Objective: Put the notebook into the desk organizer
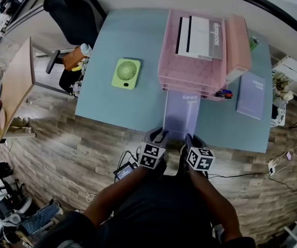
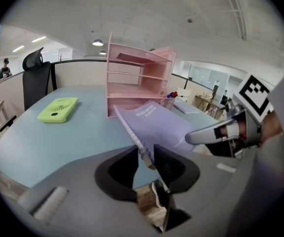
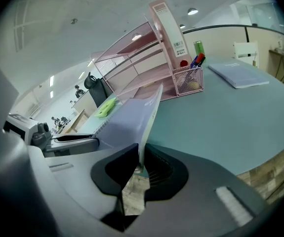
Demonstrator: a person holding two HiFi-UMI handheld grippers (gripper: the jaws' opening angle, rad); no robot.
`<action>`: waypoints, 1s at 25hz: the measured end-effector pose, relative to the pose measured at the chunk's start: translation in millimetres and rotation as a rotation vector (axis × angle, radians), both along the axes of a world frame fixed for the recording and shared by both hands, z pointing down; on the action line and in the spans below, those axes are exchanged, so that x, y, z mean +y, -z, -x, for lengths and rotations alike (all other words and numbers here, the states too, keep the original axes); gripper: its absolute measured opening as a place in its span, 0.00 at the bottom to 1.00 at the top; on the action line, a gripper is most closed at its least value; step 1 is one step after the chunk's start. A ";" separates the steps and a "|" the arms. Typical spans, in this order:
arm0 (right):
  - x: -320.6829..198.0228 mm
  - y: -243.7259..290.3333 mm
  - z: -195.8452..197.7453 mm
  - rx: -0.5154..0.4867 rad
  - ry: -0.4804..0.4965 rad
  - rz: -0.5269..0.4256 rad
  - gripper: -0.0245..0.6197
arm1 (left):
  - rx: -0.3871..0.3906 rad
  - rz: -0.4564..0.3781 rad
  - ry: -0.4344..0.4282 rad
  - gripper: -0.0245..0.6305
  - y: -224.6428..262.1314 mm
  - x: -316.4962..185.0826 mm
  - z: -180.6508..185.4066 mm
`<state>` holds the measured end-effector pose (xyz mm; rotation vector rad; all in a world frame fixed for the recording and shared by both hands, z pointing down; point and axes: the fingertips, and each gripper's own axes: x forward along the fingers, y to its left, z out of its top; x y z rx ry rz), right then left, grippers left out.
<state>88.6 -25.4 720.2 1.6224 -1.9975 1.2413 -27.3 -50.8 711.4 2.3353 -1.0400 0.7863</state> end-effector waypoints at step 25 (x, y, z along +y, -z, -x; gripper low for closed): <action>-100.4 -8.1 -27.0 -0.023 -0.056 0.029 0.10 | -0.001 0.046 0.044 0.29 -14.7 -104.5 -18.6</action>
